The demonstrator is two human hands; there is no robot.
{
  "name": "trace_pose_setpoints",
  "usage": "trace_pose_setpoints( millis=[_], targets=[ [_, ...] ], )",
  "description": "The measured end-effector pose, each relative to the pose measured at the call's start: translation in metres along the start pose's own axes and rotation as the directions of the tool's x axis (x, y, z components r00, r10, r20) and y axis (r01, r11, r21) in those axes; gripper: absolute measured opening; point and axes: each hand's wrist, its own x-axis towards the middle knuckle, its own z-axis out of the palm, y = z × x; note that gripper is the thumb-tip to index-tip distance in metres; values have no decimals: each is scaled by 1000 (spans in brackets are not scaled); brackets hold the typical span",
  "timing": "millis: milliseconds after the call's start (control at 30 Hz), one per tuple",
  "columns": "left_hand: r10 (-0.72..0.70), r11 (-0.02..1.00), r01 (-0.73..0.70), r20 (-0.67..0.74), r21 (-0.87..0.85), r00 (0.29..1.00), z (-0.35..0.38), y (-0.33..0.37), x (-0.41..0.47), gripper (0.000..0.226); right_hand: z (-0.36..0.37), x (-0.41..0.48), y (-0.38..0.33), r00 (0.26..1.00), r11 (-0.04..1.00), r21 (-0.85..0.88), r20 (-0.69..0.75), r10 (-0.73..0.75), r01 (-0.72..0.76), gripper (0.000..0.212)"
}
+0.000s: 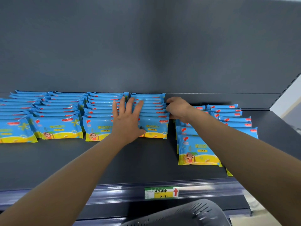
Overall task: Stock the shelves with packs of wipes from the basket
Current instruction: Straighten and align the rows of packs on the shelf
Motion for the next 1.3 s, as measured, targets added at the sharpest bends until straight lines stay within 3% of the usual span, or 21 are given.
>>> trace_pose_setpoints(
  millis=[100,200,333,433,633,767,933,1133,1300],
  targets=[
    [116,993,-114,-72,27,991,-1,6,-2,73,-4,-2,0,997,991,-121,-39,-60,55,29],
    [81,995,-77,-77,57,994,-1,10,-4,61,-12,-7,1,991,978,-185,-72,-111,96,32],
    [56,995,-51,-59,80,997,-4,19,-9,61,-29,-19,9,976,965,-207,-109,-189,164,34],
    [29,997,-25,-44,76,999,-14,30,-14,77,-43,-27,18,955,940,-249,-121,-270,234,32],
    [81,989,-97,-135,-115,987,-47,75,-43,70,-73,-38,38,932,890,-340,-90,-351,303,23],
    [160,972,-173,-93,-158,983,-62,105,-58,63,-93,-51,51,920,781,-532,-8,-392,328,30],
    [277,959,-278,-23,-53,961,-71,129,-65,59,-111,-63,60,916,499,-799,155,-369,336,40],
    [390,921,-390,22,-15,921,-68,134,-56,63,-117,-69,64,930,454,-845,124,-347,282,48],
    [395,918,-394,22,-41,918,-61,132,-49,69,-119,-65,64,941,395,-886,117,-318,243,52]
  ],
)
